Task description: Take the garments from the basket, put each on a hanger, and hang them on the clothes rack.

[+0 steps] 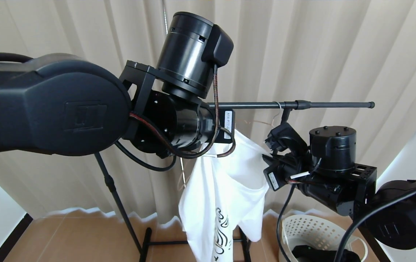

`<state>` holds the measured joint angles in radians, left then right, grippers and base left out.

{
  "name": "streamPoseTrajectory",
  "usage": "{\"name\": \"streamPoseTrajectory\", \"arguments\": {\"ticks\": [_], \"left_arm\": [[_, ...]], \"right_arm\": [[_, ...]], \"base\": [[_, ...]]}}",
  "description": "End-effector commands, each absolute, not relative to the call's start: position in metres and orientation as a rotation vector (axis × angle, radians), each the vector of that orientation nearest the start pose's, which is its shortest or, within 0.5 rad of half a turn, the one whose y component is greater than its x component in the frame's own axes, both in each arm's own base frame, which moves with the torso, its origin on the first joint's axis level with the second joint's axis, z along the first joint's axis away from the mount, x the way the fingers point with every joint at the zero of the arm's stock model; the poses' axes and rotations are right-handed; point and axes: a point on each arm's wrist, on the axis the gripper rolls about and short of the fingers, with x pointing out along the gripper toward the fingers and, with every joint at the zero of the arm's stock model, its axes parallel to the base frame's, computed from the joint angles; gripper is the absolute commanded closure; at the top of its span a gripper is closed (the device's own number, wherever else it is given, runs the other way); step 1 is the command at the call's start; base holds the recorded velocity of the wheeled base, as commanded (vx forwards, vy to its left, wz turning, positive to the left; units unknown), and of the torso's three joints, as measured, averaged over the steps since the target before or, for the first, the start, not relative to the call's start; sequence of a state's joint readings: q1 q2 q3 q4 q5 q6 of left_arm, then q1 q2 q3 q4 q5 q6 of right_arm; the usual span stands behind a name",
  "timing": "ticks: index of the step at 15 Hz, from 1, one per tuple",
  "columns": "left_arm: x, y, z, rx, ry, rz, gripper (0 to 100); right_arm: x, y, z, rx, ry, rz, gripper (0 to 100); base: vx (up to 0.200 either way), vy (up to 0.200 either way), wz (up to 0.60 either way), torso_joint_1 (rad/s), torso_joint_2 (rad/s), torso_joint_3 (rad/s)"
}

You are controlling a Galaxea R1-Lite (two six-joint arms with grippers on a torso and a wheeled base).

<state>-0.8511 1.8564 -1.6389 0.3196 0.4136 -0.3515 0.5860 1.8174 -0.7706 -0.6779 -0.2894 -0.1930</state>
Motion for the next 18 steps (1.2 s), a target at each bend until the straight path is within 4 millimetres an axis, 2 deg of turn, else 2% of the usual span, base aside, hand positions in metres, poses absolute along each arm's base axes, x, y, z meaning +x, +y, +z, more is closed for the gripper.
{"name": "streamPoseTrajectory", "arguments": {"ticks": [1, 5, 10, 12, 13, 18], "left_arm": [[0.244, -0.261, 0.268, -0.013, 0.516, -0.334, 100], [0.252, -0.257, 0.239, 0.038, 0.594, -0.294, 100], [0.257, -0.262, 0.213, 0.089, 0.658, -0.279, 100], [0.258, -0.263, 0.21, 0.092, 0.664, -0.277, 100], [0.258, -0.262, 0.207, 0.097, 0.671, -0.273, 0], [0.262, -0.259, 0.207, 0.09, 0.671, -0.26, 0]], "right_arm": [[0.277, 0.161, 0.146, -0.334, 0.297, 0.286, 100], [0.283, 0.137, 0.17, -0.292, 0.236, 0.215, 100], [0.282, 0.135, 0.173, -0.287, 0.225, 0.211, 100], [0.282, 0.135, 0.173, -0.287, 0.225, 0.209, 100], [0.282, 0.135, 0.173, -0.287, 0.225, 0.209, 100], [0.282, 0.135, 0.172, -0.291, 0.229, 0.208, 100]], "base": [[0.0, 0.0, 0.0, 0.0, 0.0, 0.0], [0.0, 0.0, 0.0, 0.0, 0.0, 0.0], [0.0, 0.0, 0.0, 0.0, 0.0, 0.0], [0.0, 0.0, 0.0, 0.0, 0.0, 0.0], [0.0, 0.0, 0.0, 0.0, 0.0, 0.0], [0.0, 0.0, 0.0, 0.0, 0.0, 0.0]]}}
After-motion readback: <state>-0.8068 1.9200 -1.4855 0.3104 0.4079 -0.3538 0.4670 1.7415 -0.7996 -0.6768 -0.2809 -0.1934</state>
